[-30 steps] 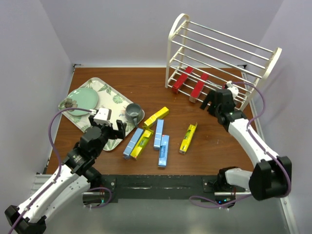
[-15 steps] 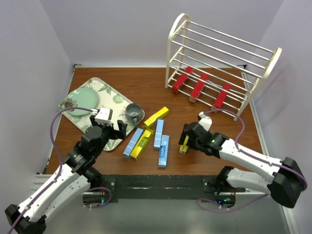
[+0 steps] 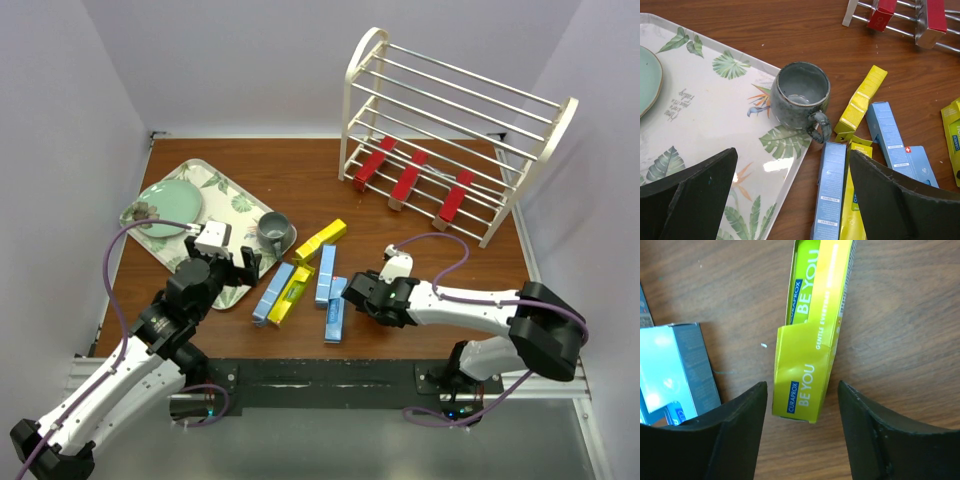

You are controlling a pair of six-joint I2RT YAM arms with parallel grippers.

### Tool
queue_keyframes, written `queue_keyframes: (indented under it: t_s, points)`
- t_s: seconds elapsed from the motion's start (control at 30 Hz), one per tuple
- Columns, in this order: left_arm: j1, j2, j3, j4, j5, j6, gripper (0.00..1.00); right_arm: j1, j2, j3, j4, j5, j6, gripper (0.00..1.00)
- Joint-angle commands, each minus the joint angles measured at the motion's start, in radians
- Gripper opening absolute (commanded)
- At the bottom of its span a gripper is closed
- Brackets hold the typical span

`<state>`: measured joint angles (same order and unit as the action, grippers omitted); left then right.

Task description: Place and organize the toothpastes onto the shelf

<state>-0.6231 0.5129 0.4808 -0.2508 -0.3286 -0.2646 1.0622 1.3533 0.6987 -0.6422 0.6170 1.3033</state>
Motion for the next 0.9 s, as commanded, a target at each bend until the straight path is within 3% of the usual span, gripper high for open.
queue_keyframes:
  t_s: [0.0, 0.3, 0.47, 0.6, 0.87]
  points:
    - [-0.003, -0.004, 0.045, 0.033, 0.002, 0.024, 1.0, 0.005, 0.01, 0.035, 0.001, 0.104, 0.063, 0.6]
    - [-0.003, 0.001, 0.045, 0.035, 0.005, 0.024, 1.0, 0.007, 0.029, 0.019, -0.005, 0.102, 0.086, 0.51]
    - [-0.001, 0.006, 0.045, 0.035, 0.007, 0.024, 1.0, 0.007, -0.009, 0.028, -0.031, 0.101, 0.057, 0.36]
    - [-0.003, 0.01, 0.044, 0.036, 0.01, 0.024, 1.0, 0.007, -0.042, 0.074, -0.065, 0.101, -0.013, 0.27]
    - [-0.003, 0.012, 0.045, 0.039, 0.017, 0.025, 1.0, 0.002, -0.16, 0.163, -0.059, 0.138, -0.191, 0.24]
